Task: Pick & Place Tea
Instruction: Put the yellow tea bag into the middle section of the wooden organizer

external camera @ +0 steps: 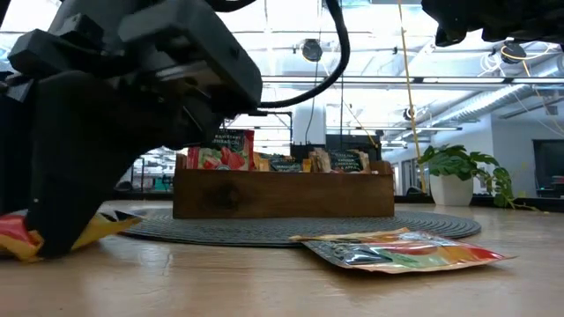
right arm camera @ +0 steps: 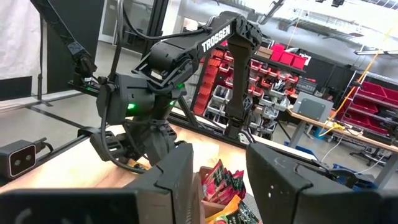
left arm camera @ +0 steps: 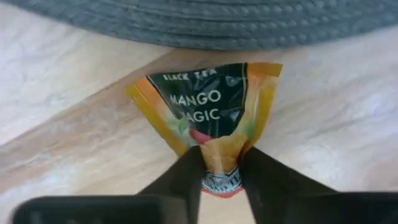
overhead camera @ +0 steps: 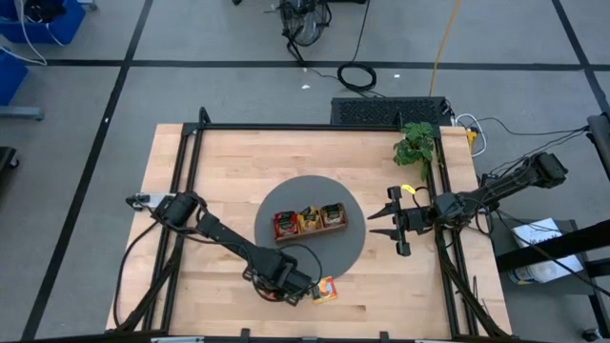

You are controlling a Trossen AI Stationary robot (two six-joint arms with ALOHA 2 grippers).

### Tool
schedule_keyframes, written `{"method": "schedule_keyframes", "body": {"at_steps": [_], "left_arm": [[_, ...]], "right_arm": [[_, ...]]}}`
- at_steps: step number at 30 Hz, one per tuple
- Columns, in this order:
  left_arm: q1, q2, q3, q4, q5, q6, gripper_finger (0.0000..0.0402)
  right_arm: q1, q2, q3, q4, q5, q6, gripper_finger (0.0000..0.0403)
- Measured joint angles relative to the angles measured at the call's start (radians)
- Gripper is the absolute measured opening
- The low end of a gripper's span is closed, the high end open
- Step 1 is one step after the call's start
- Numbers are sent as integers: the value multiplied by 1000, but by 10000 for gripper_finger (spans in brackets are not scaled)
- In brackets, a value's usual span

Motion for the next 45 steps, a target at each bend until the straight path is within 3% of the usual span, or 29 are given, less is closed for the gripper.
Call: {"method": "schedule_keyframes", "body": {"at_steps": [5,9,13,17,24,32,37,45], "left_arm": [[1,-5,2,13,0,117,28],[-2,-19,54,-93,-63,178,21],[-10,-21,170,-310,-262,245,21],[-27,-37,320,-424,-509,442,21],[-33,-37,417,-432,-883,871,21],[-1,-26,404,-403,-1170,1325,21],[40,-27,394,-379,-1245,1497,20],[85,-24,362,-293,-1223,1678,20]], "right_arm": [[0,0,0,-1,0,12,134],[0,6,0,-1,-1,36,134],[0,46,0,22,-2,95,134],[-1,144,-1,124,-3,126,134],[-53,337,13,282,-3,212,134],[-137,506,62,335,-42,307,134],[-208,616,95,373,-205,398,135],[-299,776,100,660,-439,553,173]]}}
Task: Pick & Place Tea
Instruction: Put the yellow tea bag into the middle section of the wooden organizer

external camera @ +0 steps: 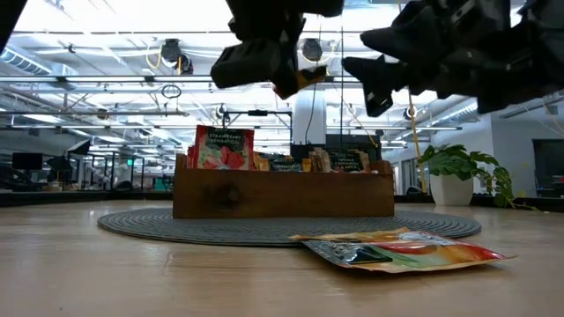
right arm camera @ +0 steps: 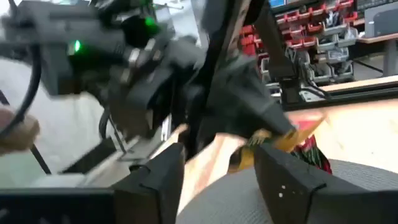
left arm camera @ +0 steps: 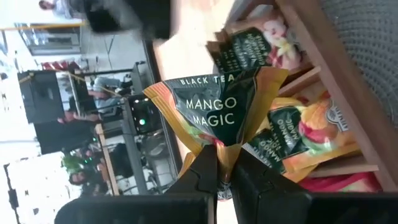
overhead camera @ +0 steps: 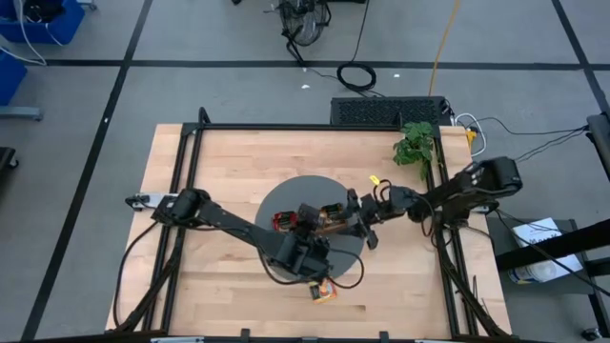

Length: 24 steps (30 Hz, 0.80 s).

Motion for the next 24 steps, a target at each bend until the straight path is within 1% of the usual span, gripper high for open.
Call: {"method": "schedule_keyframes", "body": {"at_steps": [2,5,9,14,24], "left_arm": [[1,3,-3,7,3,38,20],[1,3,-3,49,2,89,20],[-5,3,-3,92,-10,170,20],[-22,3,-2,120,-27,231,20],[-30,2,-2,124,-31,223,20]], "right_arm": [[-20,28,7,27,-26,33,191],[-38,66,36,19,-61,64,212],[-44,125,81,12,-90,72,227],[-52,158,116,5,-100,72,221],[-55,158,134,4,-96,93,211]]}}
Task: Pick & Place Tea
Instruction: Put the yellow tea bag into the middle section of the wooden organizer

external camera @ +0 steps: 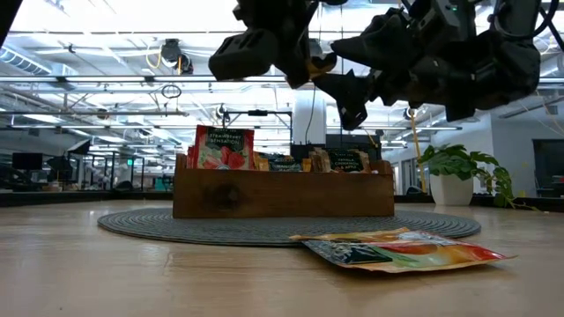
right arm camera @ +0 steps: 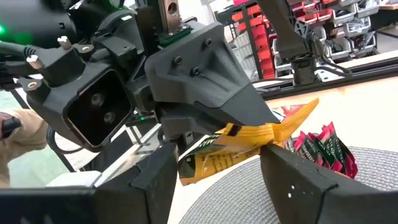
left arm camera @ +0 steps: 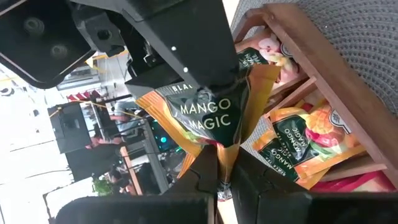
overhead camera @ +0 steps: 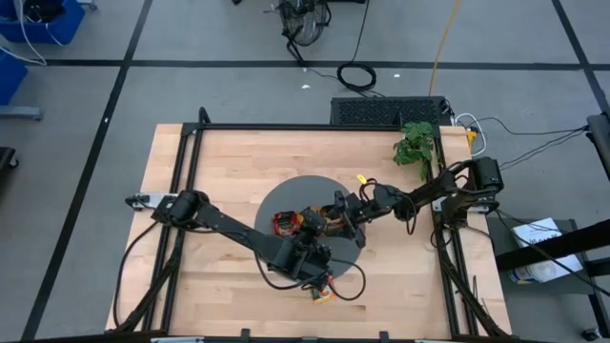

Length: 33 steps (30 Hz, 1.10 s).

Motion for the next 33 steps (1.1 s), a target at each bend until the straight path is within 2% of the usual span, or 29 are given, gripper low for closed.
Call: {"method": "schedule_keyframes", "body": {"at_steps": [3,6,13,14,17,23,29,33], "left_arm": [[1,-2,0,-2,0,-4,20],[1,-2,0,-2,2,-30,20],[2,0,0,8,46,-93,24],[2,0,0,7,47,-98,30],[1,0,0,7,49,-109,39],[-3,0,0,8,42,-181,33],[-36,-39,0,-10,53,-387,59],[-59,-89,3,-21,108,-493,71]], "right_arm": [[0,0,7,-2,4,1,199],[0,0,9,-5,8,-3,165],[1,-4,16,18,8,-49,21],[2,-4,16,17,8,-60,11],[8,-4,16,13,1,-78,3],[6,-4,14,1,-30,-95,0],[0,-5,1,-16,57,-132,0],[-3,-41,-7,-110,142,-159,0]]}}
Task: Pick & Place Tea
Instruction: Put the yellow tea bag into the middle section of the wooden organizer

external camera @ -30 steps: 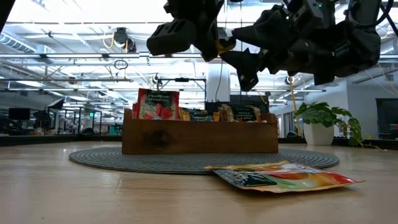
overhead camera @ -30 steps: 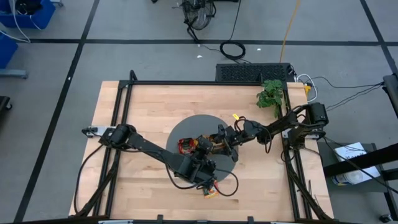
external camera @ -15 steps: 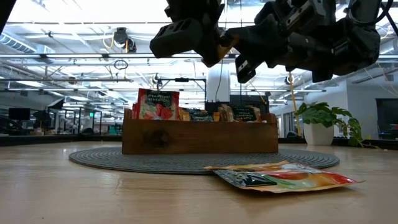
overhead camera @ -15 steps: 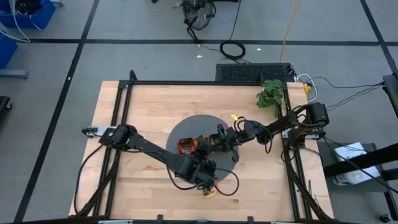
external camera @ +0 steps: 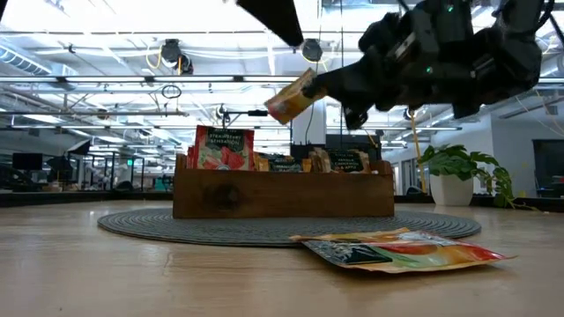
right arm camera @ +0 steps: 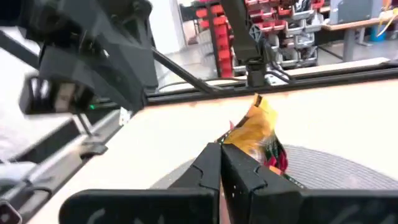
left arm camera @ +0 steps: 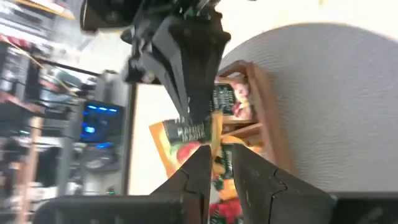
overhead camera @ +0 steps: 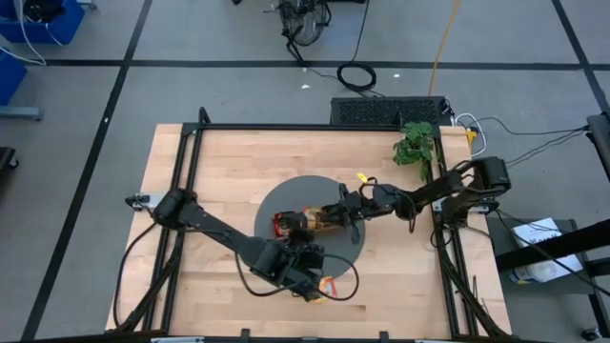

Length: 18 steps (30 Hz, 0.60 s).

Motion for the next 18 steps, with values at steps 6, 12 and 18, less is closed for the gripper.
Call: {"method": "schedule_keyframes", "body": {"at_steps": [6,12,18], "left_arm": [[-40,-74,0,1,45,-81,73],[-84,-119,-1,-13,28,-88,74],[-131,-165,-70,-18,-61,-128,74]], "right_arm": [[0,-140,27,-311,86,-75,0],[34,-253,285,-1038,103,-186,0],[35,-226,554,-1422,-100,-308,0]]}}
